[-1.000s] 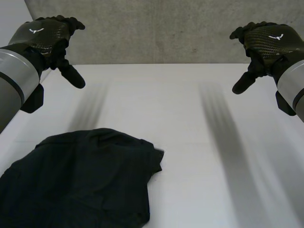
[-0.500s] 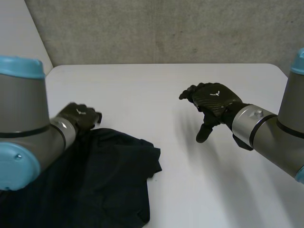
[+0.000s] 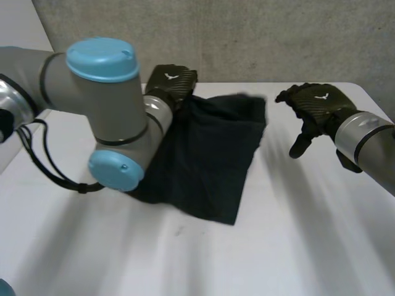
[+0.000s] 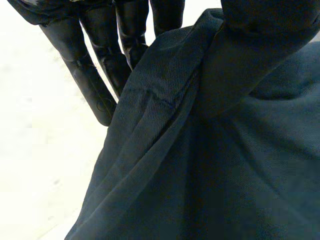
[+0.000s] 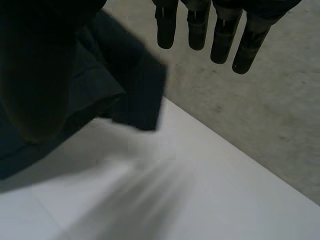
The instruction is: Fold the shorts.
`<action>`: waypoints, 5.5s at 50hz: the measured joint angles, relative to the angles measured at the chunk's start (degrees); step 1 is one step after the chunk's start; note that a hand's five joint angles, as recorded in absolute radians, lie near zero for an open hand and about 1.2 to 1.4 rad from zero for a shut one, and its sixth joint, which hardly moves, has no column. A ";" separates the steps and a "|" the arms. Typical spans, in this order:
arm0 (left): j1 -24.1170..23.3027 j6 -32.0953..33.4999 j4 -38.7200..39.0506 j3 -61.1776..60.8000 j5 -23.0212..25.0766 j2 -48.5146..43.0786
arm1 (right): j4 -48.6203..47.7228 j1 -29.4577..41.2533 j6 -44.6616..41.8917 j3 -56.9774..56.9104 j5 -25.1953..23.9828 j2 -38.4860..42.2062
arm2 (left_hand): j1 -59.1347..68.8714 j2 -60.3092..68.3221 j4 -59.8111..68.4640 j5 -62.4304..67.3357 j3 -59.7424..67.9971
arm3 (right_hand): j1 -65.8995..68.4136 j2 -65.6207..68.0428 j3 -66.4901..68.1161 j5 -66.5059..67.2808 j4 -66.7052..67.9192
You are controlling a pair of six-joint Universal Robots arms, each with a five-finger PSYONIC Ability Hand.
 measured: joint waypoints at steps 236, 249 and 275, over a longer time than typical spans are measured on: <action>7.66 8.38 3.68 -36.18 0.65 22.84 | -1.98 7.16 -6.86 0.21 1.09 6.90 | -52.03 -54.24 -55.14 -51.11 -53.77 | 0.56 -0.16 0.56 0.00 0.33; 7.93 8.12 5.14 -61.49 5.08 31.09 | -11.44 4.43 -6.72 24.57 -5.07 1.38 | -37.38 -40.28 -40.16 -35.96 -39.71 | 11.34 12.66 14.77 11.67 13.12; 11.46 8.82 14.96 -63.87 2.56 23.41 | -22.96 2.94 -11.66 29.00 -2.41 5.97 | -37.18 -40.27 -40.21 -36.14 -39.71 | 43.10 54.30 56.65 51.03 55.15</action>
